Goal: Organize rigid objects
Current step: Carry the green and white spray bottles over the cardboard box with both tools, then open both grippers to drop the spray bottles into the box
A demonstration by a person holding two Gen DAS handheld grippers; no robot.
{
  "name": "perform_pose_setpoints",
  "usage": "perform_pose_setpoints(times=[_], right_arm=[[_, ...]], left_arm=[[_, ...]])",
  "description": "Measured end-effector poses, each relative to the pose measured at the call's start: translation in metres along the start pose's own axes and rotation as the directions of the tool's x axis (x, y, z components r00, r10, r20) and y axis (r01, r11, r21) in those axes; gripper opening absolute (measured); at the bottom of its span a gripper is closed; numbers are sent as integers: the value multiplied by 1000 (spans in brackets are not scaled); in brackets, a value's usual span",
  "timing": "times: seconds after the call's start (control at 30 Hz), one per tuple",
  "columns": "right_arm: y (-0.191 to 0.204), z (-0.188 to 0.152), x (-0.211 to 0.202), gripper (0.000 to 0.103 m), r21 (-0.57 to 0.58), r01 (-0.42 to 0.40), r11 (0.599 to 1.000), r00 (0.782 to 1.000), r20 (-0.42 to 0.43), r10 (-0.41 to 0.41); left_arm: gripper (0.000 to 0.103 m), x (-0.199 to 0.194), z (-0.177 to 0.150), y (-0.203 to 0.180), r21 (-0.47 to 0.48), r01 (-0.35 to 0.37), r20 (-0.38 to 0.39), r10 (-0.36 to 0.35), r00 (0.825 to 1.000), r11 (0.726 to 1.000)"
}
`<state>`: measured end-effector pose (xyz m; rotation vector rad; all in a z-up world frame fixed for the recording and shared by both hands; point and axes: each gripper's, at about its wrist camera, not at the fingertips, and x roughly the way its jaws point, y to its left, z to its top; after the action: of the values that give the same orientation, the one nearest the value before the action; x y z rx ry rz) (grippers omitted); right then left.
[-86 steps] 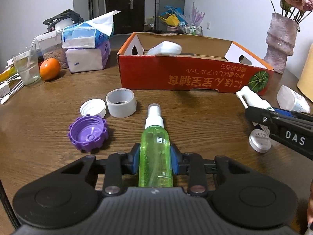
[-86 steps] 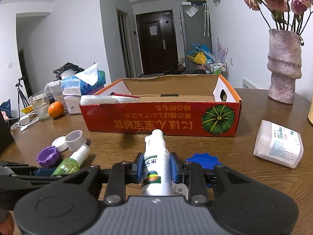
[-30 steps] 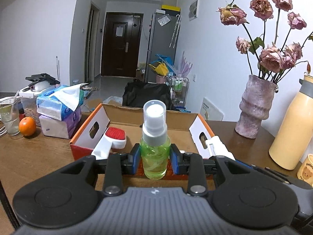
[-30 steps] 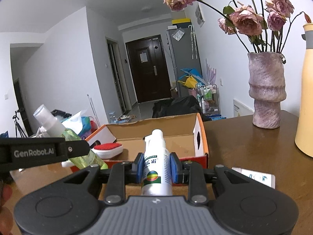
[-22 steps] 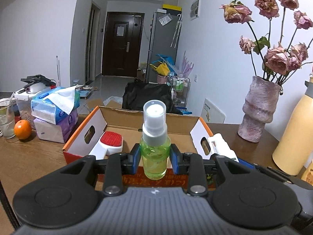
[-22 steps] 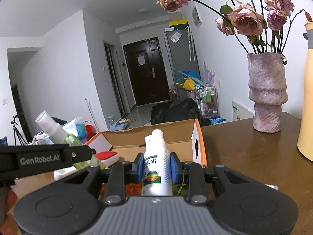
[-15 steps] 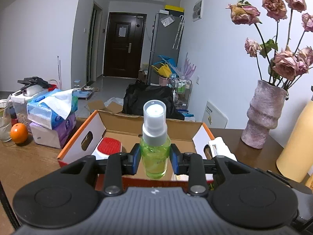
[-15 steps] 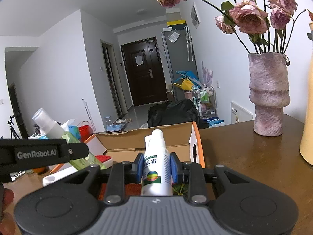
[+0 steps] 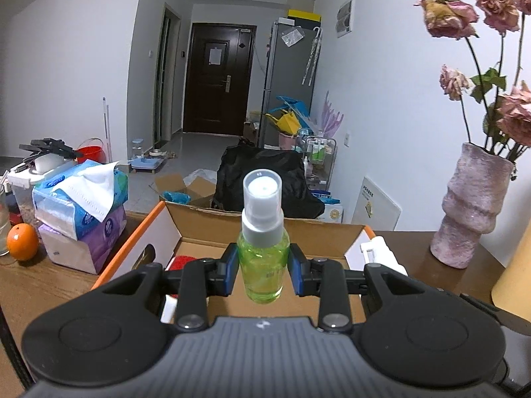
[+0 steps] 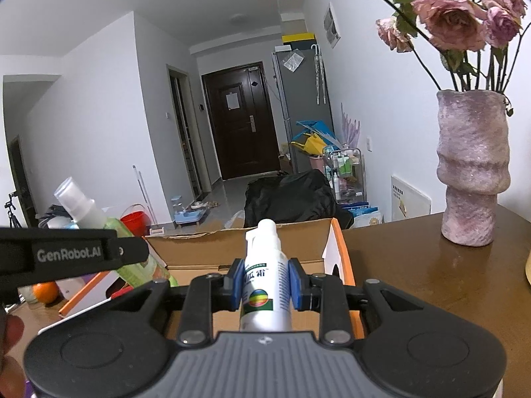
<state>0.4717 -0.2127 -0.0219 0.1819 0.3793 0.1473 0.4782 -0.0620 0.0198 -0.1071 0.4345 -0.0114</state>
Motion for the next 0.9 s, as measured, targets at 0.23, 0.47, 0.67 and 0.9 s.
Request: perform_pose_setpoints(times=[0.23,0.47,0.67,0.9], right_arm=[[4,5,20,27,-22,14,1000,1000,-4,-14],[6,11,43,27,-22,35,999,999,-25,-35],[12,13,57,27,-30,46,998,998,-44,-47],[8,12,70,27,-20,55,998,996,-74,-56]], left_arm=[[32,24,7,1,5,-20,-9,20,1000,1000],[32,44,9,4,-1,-53,-31,53,998,999],[32,56,10,6,-1,-88,-41,88,995,996],[32,66,8,9,9,-104,-63,105,993,995]])
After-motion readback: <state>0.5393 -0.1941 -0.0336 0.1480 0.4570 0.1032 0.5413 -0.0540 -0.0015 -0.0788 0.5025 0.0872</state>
